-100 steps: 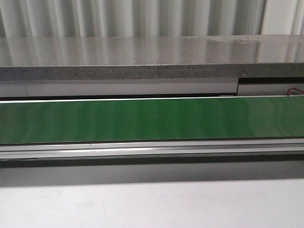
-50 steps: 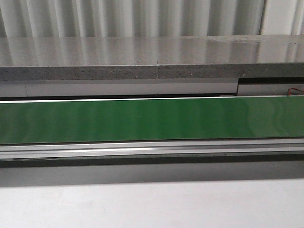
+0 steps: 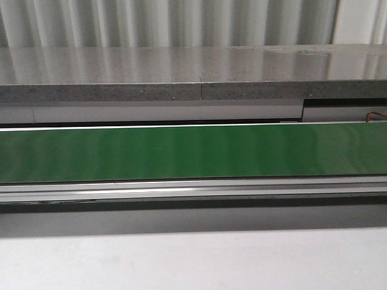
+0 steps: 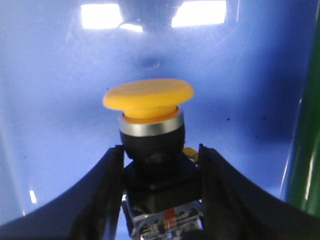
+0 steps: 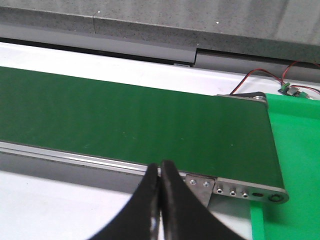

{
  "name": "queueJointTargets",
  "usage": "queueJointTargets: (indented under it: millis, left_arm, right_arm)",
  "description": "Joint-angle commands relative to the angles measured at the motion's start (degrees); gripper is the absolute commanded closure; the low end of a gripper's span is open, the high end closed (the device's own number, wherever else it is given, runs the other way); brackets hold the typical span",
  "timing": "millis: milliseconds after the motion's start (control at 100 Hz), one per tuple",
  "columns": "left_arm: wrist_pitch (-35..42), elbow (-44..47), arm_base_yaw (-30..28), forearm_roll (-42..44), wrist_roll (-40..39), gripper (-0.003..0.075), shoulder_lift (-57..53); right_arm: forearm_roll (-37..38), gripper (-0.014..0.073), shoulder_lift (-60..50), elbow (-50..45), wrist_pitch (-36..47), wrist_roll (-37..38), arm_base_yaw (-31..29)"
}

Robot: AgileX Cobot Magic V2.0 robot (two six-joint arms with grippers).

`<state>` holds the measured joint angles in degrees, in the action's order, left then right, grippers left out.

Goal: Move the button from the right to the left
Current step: 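Carry the button over the blue tray and lower it with the left gripper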

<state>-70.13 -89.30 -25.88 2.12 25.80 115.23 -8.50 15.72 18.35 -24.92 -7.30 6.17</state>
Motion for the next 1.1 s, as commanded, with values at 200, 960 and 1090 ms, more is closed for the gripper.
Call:
queueJointTargets:
  millis: [200, 960, 1090]
  left_arm:
    - [-0.5, -1.1, -0.2, -1.2, 0.1, 0.0538, -1.8]
    - [4.3, -1.1, -0.1, -4.6, 0.0, 0.0542, -6.4]
    - [4.3, -1.1, -0.1, -8.3, 0.0, 0.0741, -9.1]
  right_arm:
    - [-0.2, 0.066, 0.5, 1.6, 4.6, -0.7, 0.1]
    - [-0.2, 0.066, 0.5, 1.6, 4.6, -0.7, 0.1]
    - [-0.2, 0.066, 0.5, 1.6, 4.6, -0.7, 0.1]
